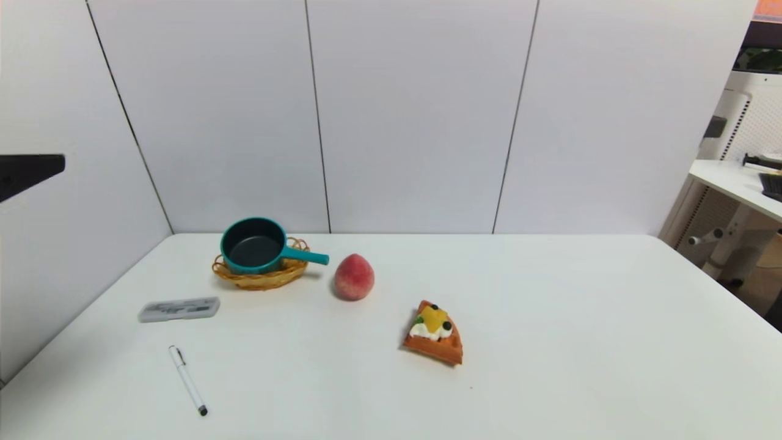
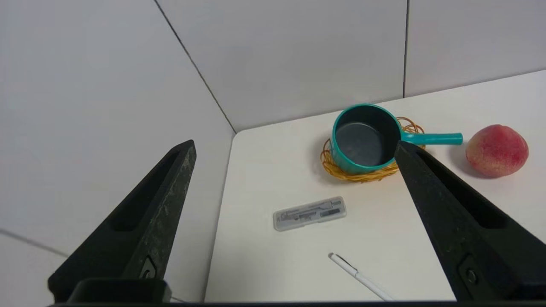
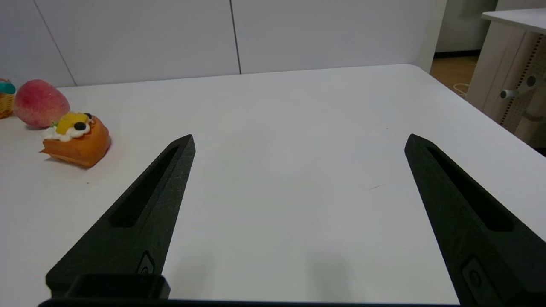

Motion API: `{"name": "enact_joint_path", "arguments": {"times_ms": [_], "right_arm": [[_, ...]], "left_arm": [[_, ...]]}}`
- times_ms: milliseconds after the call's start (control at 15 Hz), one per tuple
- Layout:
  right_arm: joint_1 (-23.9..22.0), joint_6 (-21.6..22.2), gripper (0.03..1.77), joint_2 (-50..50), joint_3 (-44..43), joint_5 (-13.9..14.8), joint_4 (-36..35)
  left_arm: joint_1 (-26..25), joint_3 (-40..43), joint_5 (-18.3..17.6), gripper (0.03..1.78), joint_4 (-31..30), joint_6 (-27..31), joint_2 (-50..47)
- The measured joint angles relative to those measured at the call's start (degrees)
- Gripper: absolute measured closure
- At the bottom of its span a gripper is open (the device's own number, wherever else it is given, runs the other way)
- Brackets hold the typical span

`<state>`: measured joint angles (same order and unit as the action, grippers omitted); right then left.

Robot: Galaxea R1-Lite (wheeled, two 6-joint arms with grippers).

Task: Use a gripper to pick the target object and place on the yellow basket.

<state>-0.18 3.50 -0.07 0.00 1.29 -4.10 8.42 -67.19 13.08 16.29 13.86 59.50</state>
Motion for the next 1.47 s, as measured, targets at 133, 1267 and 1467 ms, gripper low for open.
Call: {"name": "enact_joint_path", "arguments": {"times_ms": [133, 1267, 1467], "right_arm": [[0.00, 0.00, 0.10, 0.00, 0.00, 0.02, 0.00], [0.00, -0.02, 0.10, 0.00, 0.00, 0.02, 0.02], [0.00, 0.00, 0.10, 0.00, 0.00, 0.00, 0.00]], "left_arm": [[-0.35, 8.00, -0.07, 0.12, -2.32, -2.54, -5.45], [-8.45, 65.66, -13.48, 0.12, -13.92, -9.76, -55.81], [-8.42, 66.43, -13.15, 0.12, -14.42, -13.40, -58.56]]}}
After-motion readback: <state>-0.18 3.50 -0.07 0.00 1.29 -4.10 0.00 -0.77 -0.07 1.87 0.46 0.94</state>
